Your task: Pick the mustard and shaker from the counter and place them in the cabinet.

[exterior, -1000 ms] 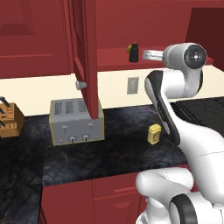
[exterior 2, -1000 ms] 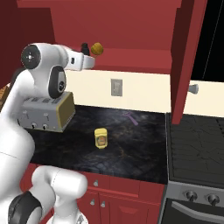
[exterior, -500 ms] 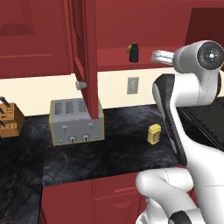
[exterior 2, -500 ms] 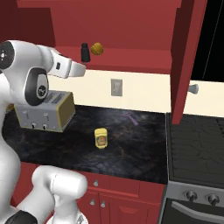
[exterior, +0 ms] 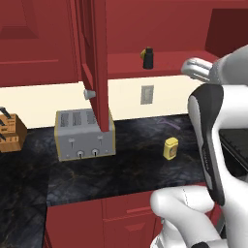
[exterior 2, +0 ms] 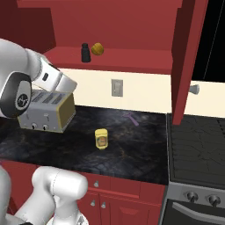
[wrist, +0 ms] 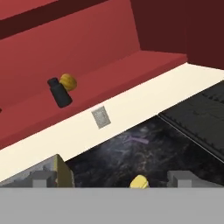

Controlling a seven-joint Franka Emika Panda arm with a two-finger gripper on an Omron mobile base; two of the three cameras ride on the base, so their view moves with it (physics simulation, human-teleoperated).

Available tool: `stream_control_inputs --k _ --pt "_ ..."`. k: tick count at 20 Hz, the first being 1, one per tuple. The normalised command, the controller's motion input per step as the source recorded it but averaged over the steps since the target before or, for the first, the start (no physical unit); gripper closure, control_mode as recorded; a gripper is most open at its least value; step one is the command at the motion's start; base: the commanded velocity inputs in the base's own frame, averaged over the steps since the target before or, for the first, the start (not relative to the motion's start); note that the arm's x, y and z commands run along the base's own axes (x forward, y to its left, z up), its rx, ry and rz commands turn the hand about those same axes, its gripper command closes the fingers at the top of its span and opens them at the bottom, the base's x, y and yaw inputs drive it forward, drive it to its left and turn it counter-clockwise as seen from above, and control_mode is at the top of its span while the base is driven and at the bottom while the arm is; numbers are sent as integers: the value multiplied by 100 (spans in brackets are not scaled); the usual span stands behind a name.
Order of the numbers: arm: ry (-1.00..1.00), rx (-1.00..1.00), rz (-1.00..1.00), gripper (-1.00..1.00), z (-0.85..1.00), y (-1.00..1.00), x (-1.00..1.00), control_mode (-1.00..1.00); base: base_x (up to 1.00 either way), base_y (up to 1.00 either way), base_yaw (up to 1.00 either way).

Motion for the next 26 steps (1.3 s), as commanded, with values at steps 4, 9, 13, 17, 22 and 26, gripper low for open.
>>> stream_control_inputs --k 4,9,13,17,22,26 --pt "2 8 -2 -100 -20 2 -44 -100 0 0 0" --pt "11 8 -4 -100 -28 6 -17 -100 0 0 0" --pt "30 2 -7 -100 -41 4 -2 -100 0 0 0" --pt "26 2 -2 -100 -35 1 0 -100 0 0 0" --pt "16 0 0 -100 -35 0 0 -100 0 0 0" --pt "6 0 0 -100 -43 1 0 -100 0 0 0"
